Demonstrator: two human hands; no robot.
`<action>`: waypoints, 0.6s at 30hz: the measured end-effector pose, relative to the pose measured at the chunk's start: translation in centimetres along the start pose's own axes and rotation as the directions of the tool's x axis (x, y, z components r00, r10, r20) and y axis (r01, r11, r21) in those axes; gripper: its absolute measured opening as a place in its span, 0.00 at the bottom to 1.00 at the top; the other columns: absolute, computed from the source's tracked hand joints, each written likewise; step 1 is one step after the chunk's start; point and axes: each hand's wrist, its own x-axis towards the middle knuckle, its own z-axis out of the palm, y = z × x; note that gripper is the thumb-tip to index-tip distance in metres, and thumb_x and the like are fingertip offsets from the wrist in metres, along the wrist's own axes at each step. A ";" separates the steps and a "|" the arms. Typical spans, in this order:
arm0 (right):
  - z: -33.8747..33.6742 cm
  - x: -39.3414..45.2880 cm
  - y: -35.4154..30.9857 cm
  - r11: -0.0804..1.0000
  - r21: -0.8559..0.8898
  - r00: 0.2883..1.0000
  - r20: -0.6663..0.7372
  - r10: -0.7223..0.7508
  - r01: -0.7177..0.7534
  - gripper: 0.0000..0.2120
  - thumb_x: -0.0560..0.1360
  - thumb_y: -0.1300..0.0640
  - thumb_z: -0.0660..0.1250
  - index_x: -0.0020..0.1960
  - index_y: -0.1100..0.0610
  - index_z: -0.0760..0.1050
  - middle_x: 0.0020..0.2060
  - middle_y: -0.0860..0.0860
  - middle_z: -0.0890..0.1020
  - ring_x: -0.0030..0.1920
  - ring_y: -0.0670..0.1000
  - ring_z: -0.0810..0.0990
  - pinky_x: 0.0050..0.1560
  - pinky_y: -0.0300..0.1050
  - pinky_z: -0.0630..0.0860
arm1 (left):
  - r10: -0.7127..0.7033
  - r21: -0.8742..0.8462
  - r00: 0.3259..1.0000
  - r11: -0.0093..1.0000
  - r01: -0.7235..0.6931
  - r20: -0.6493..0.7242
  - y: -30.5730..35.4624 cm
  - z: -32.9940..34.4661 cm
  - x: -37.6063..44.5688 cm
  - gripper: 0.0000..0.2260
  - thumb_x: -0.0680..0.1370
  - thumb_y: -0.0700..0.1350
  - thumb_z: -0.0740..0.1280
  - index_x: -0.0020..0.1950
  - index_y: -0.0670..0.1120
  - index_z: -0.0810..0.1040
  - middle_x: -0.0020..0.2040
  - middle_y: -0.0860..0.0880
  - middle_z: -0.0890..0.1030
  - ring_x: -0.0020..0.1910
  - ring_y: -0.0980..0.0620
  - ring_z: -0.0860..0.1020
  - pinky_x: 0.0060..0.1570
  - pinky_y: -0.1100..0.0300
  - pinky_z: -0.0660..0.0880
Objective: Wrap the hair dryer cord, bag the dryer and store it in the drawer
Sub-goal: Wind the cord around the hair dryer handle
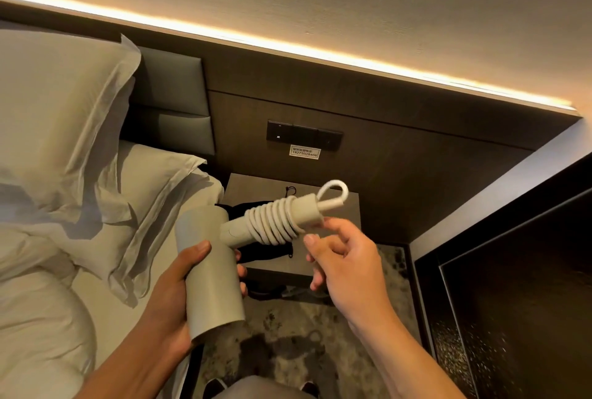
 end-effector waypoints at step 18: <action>-2.8 1.2 -2.1 0.947 0.304 0.953 0.241 -0.185 0.107 0.15 0.69 0.50 0.76 0.51 0.58 0.85 0.44 0.53 0.84 0.42 0.54 0.84 0.38 0.45 0.82 | -0.075 -0.143 0.991 0.986 0.090 0.109 0.8 1.4 0.5 0.28 0.68 0.52 0.72 0.65 0.45 0.74 0.44 0.41 0.79 0.35 0.46 0.79 0.33 0.51 0.82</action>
